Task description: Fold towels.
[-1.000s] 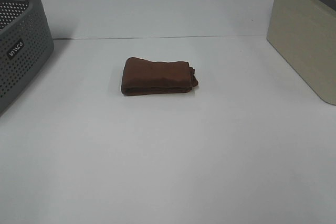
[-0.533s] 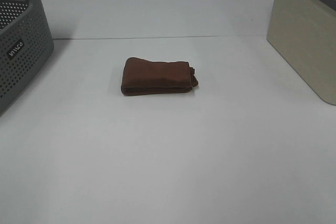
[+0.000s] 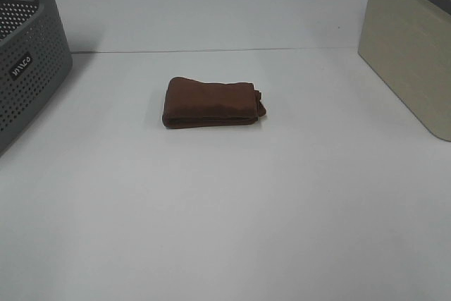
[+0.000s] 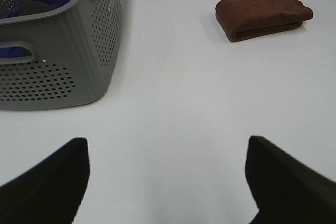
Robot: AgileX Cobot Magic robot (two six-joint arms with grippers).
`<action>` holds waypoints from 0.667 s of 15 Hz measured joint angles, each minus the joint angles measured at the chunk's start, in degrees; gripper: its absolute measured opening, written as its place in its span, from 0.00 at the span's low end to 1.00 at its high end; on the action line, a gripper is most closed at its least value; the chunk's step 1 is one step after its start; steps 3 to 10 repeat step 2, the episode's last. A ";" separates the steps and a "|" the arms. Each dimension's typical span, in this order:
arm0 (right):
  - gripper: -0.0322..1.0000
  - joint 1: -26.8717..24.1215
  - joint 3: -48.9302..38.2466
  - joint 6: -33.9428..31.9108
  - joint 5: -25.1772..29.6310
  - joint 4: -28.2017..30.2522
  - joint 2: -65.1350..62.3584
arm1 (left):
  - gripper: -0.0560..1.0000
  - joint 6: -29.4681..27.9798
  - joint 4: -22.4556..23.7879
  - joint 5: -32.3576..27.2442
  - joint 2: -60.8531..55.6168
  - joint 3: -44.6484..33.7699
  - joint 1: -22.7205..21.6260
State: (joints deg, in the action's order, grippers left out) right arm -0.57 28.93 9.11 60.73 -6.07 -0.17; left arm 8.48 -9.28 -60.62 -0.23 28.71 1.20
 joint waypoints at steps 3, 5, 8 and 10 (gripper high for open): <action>0.97 0.00 0.00 0.00 0.00 0.00 0.00 | 0.79 0.00 0.00 0.00 0.00 0.00 0.00; 0.97 0.00 0.00 0.00 0.00 0.00 0.00 | 0.79 0.00 0.00 0.00 0.00 0.00 0.00; 0.97 0.00 0.00 0.00 0.00 0.00 0.00 | 0.79 0.00 0.00 0.00 0.00 0.00 0.00; 0.97 0.00 0.00 0.00 0.00 0.00 0.00 | 0.79 0.00 0.00 0.00 0.00 0.00 0.00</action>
